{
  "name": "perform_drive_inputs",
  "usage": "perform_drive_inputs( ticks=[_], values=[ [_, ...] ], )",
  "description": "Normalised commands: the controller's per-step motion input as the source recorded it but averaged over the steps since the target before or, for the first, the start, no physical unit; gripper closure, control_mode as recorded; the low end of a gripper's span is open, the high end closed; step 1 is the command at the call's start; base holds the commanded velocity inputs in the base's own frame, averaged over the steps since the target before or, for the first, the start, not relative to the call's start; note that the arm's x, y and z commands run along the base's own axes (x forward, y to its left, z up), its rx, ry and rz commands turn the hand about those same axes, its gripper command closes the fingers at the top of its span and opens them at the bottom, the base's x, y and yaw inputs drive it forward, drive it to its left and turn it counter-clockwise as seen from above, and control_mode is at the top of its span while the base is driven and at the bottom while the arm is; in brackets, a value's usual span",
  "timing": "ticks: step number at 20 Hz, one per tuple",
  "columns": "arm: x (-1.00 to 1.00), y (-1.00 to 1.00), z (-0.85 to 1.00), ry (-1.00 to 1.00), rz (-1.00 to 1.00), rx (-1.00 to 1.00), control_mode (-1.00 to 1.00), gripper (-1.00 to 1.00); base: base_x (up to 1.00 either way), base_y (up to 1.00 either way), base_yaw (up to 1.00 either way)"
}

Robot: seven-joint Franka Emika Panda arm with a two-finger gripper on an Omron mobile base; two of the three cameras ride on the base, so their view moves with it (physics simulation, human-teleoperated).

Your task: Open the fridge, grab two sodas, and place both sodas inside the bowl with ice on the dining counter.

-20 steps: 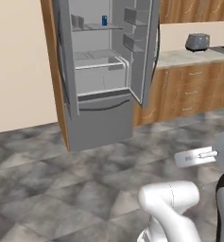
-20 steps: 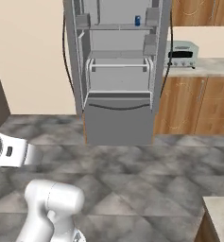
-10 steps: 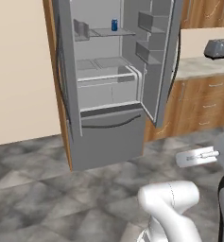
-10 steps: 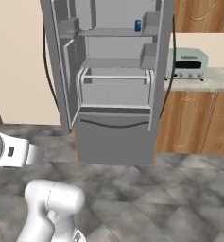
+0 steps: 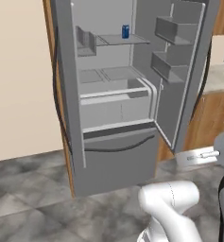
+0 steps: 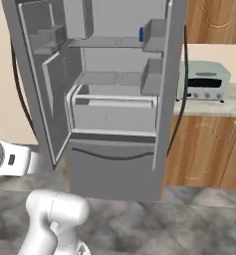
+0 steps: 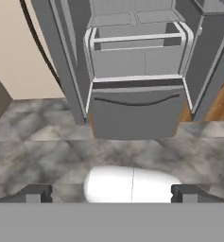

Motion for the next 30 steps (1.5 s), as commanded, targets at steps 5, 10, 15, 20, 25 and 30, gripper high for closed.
perform_drive_inputs(
  ticks=[5, 10, 15, 20, 25, 30],
  values=[
    [0.00, 0.00, 0.00, 0.00, 0.00, 0.00, 1.00, -1.00, 0.97, -0.22, 0.04],
    [0.00, 0.00, 0.00, 0.00, 0.00, 0.00, 1.00, -1.00, 0.84, -0.36, 0.04],
    [0.00, 0.00, 0.00, 0.00, 0.00, 0.00, 1.00, -1.00, 0.69, -0.24, 0.02],
    [0.00, 0.00, 0.00, 0.00, 0.00, 0.00, 1.00, -1.00, 0.36, 0.00, 0.00],
    [0.00, 0.00, 0.00, 0.00, 0.00, 0.00, 1.00, -1.00, 0.78, 0.00, 0.00],
    [0.00, 0.00, 0.00, 0.00, 0.00, 0.00, 1.00, -1.00, 0.95, 0.00, 0.00]
  ],
)
